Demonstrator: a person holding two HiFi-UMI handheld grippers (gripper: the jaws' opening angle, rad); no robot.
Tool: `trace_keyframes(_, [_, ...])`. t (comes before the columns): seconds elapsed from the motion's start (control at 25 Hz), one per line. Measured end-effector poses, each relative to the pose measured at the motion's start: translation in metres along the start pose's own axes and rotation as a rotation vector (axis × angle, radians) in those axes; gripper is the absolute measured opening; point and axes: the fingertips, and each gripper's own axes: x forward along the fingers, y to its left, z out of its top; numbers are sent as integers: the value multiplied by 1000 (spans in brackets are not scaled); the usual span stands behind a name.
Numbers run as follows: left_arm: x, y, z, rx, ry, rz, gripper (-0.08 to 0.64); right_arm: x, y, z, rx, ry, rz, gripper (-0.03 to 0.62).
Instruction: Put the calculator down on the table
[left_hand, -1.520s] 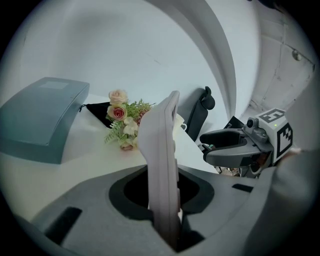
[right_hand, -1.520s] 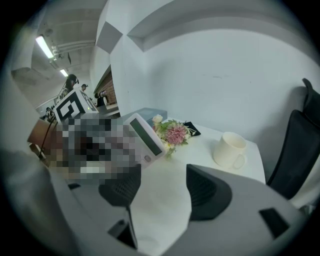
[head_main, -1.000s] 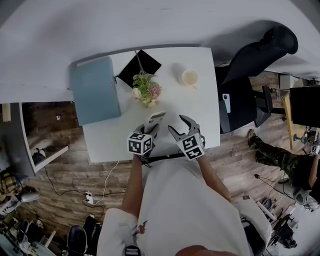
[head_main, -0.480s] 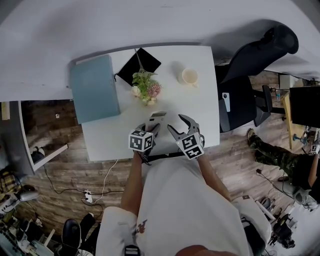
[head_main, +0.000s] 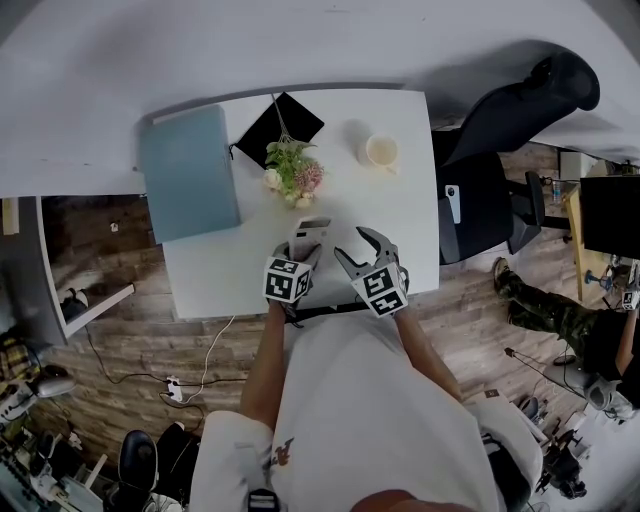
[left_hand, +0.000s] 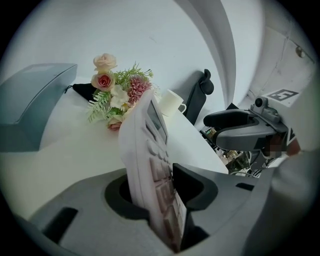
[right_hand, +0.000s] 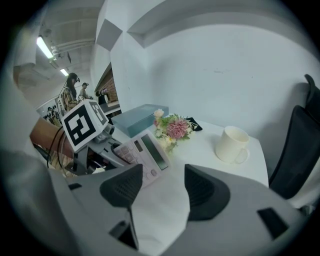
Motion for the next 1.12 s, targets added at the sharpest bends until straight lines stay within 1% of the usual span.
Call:
trace_keyframes(0.08, [-1,1,1,32,3,19,167,0,1,1,-1,0,1,267])
trace_keyframes(0.16, [-1,2,1,49,3,30,176,1,2,0,0,1,4,267])
trace_keyframes(0.36, [-5,4,3,36,-14,31,196,1,2,-1,-2,0,2,267])
trace_keyframes(0.48, [-7,4,4,41,-18,30,204,1,2,-1,-4,1,1,267])
trace_keyframes(0.92, [-15,9,4,43,-30,49,204,2,5,-3,-13,10,-5,265])
trace_keyframes(1.12, [-22,12,4,32,-49,58,204,3,8,-4,-13,13,1,265])
